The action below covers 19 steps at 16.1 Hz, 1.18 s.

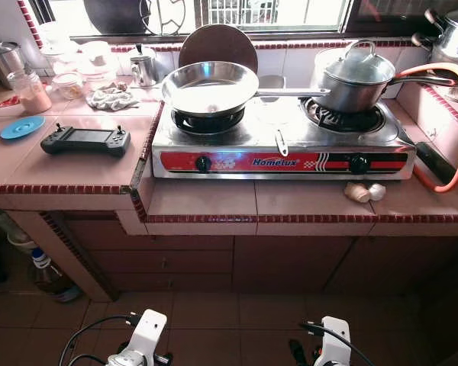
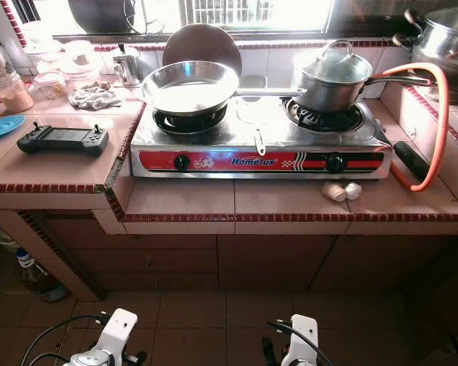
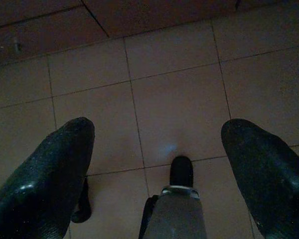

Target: Kitchen organization

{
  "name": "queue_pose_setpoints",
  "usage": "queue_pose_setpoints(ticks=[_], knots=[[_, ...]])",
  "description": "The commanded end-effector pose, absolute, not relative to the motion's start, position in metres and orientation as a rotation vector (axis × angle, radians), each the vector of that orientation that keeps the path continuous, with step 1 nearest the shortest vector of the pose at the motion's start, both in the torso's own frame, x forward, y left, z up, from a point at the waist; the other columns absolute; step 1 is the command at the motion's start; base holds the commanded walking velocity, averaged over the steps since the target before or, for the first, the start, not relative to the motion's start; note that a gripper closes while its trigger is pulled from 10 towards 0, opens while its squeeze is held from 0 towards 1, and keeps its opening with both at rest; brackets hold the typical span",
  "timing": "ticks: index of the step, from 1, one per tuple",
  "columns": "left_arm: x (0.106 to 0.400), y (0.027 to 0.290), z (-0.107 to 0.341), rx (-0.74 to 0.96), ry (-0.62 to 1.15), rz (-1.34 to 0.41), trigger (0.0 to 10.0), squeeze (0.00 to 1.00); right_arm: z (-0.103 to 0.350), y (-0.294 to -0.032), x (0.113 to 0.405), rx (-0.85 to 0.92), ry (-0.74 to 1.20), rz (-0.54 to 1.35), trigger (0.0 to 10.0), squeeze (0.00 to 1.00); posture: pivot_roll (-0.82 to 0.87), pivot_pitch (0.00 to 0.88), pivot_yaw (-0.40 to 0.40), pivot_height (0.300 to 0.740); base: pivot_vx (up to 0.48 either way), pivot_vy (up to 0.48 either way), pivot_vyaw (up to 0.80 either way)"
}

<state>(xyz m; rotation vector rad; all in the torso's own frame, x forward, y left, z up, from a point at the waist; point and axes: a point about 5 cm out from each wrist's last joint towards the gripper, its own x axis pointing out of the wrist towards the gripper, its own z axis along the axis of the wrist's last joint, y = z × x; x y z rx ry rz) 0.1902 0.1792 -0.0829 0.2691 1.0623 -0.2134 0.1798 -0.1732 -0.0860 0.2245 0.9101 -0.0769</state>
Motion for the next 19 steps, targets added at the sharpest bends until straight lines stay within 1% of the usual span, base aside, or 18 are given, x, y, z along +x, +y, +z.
queue_pose_setpoints(ticks=[1, 19], knots=[[0.1882, 0.1831, -0.0835, 0.287, 1.073, -0.214, 10.0, 0.00, -0.0872, -0.1737, 0.1770, 0.227, 0.915, -0.082, 10.0, 0.00, 0.11, 0.000, 0.014, 0.740, 0.000, 0.000, 0.00], [0.1871, 0.1800, -0.0842, 0.310, 1.057, -0.232, 10.0, 0.00, -0.0878, -0.1799, 0.1744, 0.210, 0.922, -0.098, 10.0, 0.00, 0.10, 0.000, 0.016, 0.740, 0.000, 0.000, 0.00]])
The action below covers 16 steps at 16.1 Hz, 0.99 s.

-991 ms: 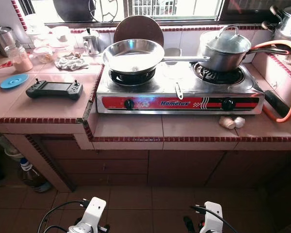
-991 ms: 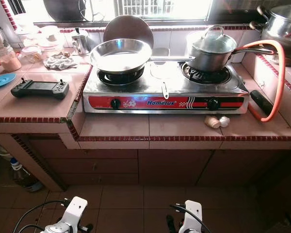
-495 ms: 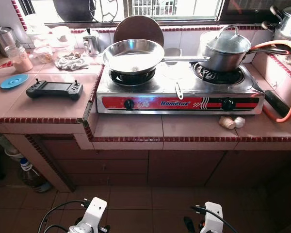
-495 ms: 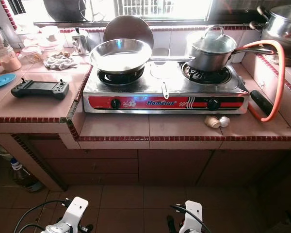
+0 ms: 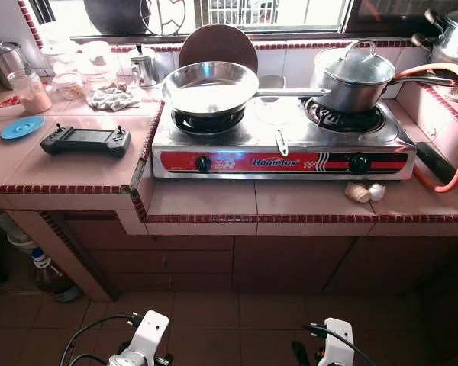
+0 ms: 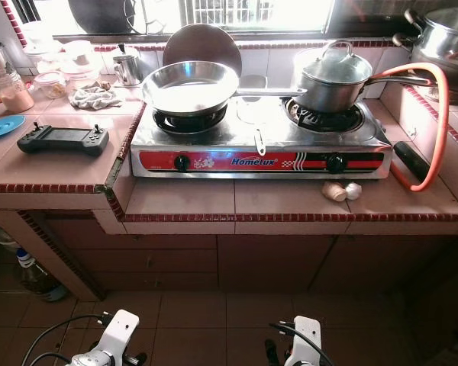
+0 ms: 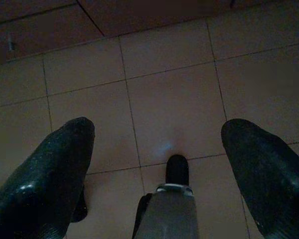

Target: Kitchen organization

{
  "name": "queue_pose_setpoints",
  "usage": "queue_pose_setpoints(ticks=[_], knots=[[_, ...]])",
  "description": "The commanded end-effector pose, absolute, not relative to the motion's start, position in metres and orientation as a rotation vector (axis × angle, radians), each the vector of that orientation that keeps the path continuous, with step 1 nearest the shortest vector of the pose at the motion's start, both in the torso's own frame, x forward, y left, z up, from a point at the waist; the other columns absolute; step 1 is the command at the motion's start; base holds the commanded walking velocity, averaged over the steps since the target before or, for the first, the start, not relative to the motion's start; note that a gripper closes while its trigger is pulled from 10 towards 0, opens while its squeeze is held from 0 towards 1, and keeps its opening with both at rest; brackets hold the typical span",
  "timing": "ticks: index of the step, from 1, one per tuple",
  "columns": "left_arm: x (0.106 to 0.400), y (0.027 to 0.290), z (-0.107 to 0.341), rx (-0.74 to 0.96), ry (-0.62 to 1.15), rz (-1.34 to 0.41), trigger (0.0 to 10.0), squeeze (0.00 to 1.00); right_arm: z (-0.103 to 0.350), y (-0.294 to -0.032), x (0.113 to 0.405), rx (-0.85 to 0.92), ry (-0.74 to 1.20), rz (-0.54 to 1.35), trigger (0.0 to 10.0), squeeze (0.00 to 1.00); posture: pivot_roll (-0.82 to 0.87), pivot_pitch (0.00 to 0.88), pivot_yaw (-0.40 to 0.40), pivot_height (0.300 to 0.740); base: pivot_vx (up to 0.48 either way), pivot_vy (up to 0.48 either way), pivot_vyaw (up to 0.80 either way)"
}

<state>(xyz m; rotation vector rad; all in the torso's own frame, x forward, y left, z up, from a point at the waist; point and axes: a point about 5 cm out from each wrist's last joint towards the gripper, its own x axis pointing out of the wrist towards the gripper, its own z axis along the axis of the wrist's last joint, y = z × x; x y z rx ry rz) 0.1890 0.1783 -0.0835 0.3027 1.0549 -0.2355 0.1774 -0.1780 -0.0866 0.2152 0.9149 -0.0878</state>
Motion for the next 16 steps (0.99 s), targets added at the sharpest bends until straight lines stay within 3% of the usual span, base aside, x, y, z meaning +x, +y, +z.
queue_pose_setpoints(ticks=[1, 16], knots=[[0.1872, 0.1799, -0.0842, 0.312, 1.057, -0.234, 10.0, 0.00, -0.0879, -0.1803, 0.1743, 0.210, 0.922, -0.100, 10.0, 0.00, 0.10, 0.000, 0.016, 0.740, 0.000, 0.000, 0.00], [0.1876, 0.1801, -0.0840, 0.325, 1.056, -0.245, 10.0, 0.00, -0.0897, -0.1834, 0.1693, 0.200, 0.934, -0.108, 10.0, 0.00, 0.10, 0.000, 0.016, 0.740, 0.000, 0.000, 0.00]])
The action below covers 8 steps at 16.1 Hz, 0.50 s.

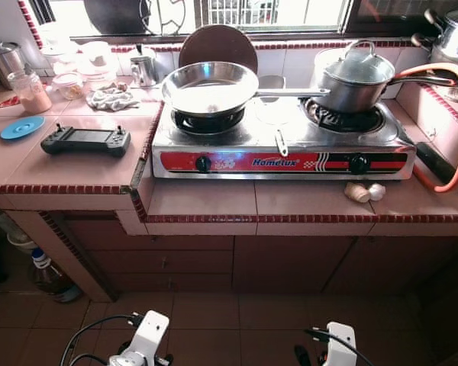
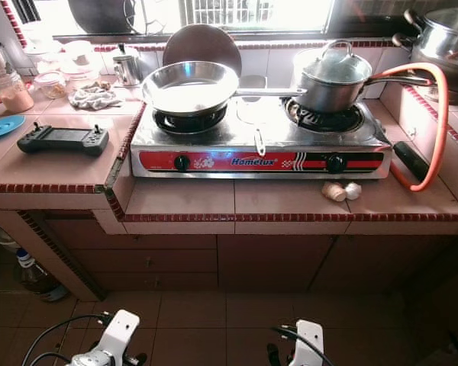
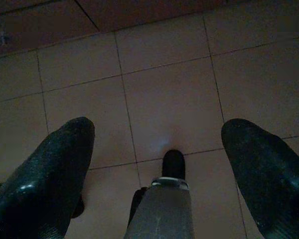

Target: Kitchen organization

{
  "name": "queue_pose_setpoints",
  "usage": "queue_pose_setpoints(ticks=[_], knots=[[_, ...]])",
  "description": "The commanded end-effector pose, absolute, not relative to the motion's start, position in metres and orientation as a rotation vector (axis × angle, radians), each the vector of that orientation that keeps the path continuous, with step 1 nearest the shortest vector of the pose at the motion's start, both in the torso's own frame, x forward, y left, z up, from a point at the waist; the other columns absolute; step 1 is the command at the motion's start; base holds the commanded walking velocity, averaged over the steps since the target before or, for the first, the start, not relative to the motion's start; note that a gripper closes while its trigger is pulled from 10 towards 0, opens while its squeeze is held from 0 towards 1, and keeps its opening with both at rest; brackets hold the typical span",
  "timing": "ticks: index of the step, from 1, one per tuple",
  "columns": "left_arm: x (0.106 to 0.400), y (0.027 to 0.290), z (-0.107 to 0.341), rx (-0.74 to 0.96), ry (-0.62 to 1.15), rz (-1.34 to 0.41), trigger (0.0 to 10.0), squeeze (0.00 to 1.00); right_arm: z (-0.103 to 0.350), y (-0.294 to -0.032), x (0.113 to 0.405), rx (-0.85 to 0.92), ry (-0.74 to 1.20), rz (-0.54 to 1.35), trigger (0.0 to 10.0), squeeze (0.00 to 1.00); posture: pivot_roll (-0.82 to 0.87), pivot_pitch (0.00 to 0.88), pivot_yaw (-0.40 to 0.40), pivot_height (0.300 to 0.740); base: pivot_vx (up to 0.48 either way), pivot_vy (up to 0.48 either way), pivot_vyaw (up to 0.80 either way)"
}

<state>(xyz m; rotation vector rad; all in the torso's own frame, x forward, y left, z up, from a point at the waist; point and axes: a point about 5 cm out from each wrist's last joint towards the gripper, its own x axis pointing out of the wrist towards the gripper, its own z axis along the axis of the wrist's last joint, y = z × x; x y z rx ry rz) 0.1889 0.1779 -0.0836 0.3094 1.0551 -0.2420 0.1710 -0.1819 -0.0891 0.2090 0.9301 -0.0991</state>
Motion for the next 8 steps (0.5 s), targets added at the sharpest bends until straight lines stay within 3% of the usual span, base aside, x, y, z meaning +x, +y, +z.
queue_pose_setpoints(ticks=[1, 8], knots=[[0.1876, 0.1800, -0.0840, 0.326, 1.055, -0.244, 10.0, 0.00, -0.0896, -0.1836, 0.1696, 0.199, 0.934, -0.107, 10.0, 0.00, 0.10, 0.000, 0.015, 0.740, 0.000, 0.000, 0.00], [0.1877, 0.1800, -0.0839, 0.326, 1.053, -0.241, 10.0, 0.00, -0.0890, -0.1841, 0.1706, 0.187, 0.931, -0.099, 10.0, 0.00, 0.09, 0.000, 0.012, 0.740, 0.000, 0.000, 0.00]])
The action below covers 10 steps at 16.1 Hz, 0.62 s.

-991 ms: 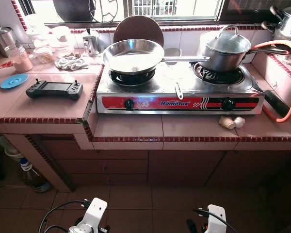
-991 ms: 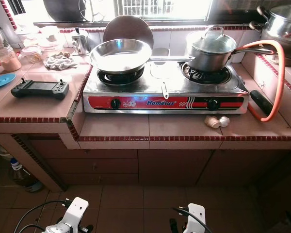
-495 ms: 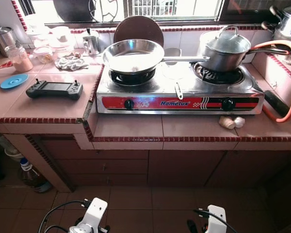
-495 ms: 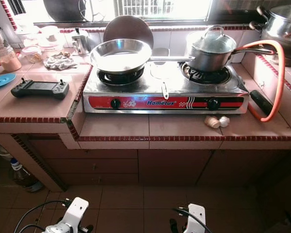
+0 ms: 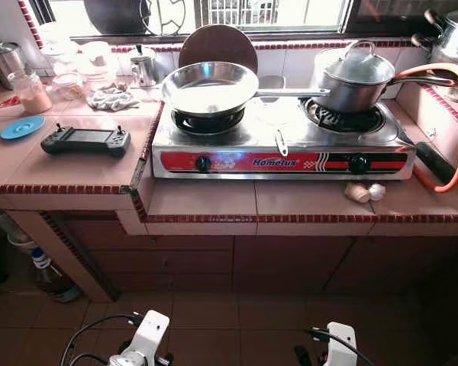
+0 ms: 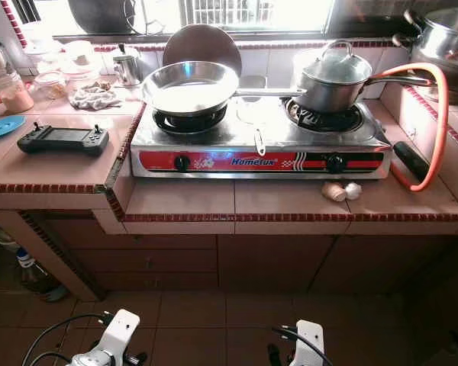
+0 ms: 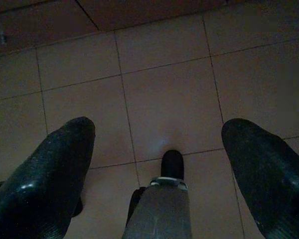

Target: Kitchen organization

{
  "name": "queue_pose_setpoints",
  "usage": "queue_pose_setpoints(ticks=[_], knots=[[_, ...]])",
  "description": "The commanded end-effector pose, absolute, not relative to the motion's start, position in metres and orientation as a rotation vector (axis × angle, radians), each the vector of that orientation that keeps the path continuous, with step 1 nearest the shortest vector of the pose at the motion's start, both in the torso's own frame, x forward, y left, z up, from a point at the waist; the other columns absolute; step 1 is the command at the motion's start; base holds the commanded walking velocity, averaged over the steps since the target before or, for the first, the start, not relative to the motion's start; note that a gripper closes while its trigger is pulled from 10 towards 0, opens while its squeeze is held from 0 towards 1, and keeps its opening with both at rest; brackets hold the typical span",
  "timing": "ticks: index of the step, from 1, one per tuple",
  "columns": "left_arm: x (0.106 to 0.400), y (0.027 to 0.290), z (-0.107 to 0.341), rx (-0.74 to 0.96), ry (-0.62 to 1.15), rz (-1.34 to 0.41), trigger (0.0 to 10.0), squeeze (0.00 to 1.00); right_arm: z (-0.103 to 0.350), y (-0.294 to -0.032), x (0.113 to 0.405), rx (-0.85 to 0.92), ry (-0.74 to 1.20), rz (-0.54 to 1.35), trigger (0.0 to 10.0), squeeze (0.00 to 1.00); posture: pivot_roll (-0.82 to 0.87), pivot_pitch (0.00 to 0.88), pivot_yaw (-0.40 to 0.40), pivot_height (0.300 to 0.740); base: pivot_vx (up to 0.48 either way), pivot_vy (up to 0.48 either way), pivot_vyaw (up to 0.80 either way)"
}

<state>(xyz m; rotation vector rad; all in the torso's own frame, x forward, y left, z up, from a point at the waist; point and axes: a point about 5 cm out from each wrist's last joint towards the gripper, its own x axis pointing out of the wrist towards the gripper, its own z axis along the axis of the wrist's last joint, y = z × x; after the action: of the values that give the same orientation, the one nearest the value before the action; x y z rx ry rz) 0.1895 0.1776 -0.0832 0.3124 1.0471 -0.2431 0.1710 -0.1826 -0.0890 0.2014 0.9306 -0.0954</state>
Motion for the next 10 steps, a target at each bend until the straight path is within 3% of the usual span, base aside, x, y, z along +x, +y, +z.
queue_pose_setpoints(ticks=[1, 3, 9, 10], knots=[[0.1878, 0.1803, -0.0838, 0.327, 1.053, -0.242, 10.0, 0.00, -0.0890, -0.1841, 0.1707, 0.188, 0.931, -0.100, 10.0, 0.00, 0.09, 0.000, 0.014, 0.740, 0.000, 0.000, 0.00], [0.1884, 0.1809, -0.0834, 0.337, 1.050, -0.247, 10.0, 0.00, -0.0896, -0.1833, 0.1699, 0.192, 0.938, -0.103, 10.0, 0.00, 0.09, 0.000, 0.020, 0.740, 0.000, 0.000, -0.29], [0.1888, 0.1817, -0.0832, 0.349, 1.050, -0.254, 10.0, 0.00, -0.0906, -0.1835, 0.1676, 0.192, 0.945, -0.105, 10.0, 0.00, 0.09, 0.000, 0.023, 0.740, 0.000, 0.000, -0.78], [0.1886, 0.1817, -0.0833, 0.348, 1.050, -0.254, 10.0, 0.00, -0.0905, -0.1845, 0.1673, 0.186, 0.944, -0.104, 10.0, 0.00, 0.09, 0.000, 0.018, 0.740, 0.000, 0.000, 0.00]])
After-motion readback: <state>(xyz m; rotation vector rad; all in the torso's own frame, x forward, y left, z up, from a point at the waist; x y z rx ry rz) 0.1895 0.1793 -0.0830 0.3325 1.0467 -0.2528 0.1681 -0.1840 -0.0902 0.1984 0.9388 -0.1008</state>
